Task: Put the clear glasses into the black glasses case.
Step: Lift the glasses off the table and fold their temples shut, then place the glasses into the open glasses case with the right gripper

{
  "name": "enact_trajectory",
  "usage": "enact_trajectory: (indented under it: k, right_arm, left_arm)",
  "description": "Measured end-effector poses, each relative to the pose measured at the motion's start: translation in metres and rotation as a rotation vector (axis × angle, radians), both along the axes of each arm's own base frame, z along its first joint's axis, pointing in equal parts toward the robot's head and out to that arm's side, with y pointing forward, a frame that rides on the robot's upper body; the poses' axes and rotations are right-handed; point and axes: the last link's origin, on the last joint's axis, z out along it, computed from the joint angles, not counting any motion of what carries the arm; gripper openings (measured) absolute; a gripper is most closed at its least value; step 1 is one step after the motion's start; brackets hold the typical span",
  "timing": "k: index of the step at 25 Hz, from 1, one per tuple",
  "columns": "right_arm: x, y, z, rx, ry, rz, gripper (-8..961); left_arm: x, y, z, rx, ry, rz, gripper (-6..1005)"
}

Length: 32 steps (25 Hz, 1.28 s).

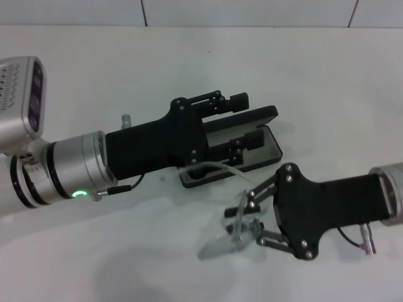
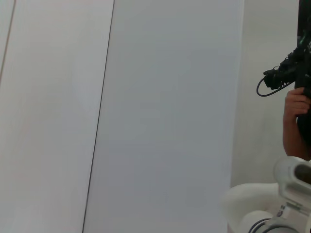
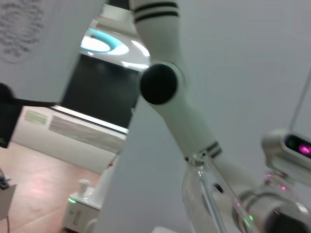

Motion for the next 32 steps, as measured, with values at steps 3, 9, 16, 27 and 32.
enact_trajectory:
  k: [3,9,16,27,32]
  right_arm:
    - [0.001,0.006,-0.001,-0.001,-0.021,-0.056,117]
    - [0.001,0.01,-0.001,-0.005,-0.029,-0.101,116]
    - [0.004,0.012,-0.001,0.01,-0.029,-0.126,117]
    - [0.014,0.017,0.002,0.067,-0.066,-0.152,117]
    - [0.028,0.025,0.007,0.286,-0.153,-0.18,116]
  left_arm:
    - [0.001,0.0,-0.001,-0.003,-0.003,-0.003,634]
    - [0.002,-0.002,-0.002,-0.005,-0.007,-0.002,634]
    - [0.002,-0.002,-0.003,-0.007,-0.01,0.0,634]
    - [-0.001,-0.003,-0.001,0.005,-0.017,0.014,633]
    - [-0.007,0.001,0.007,0.048,-0.037,0.053,633]
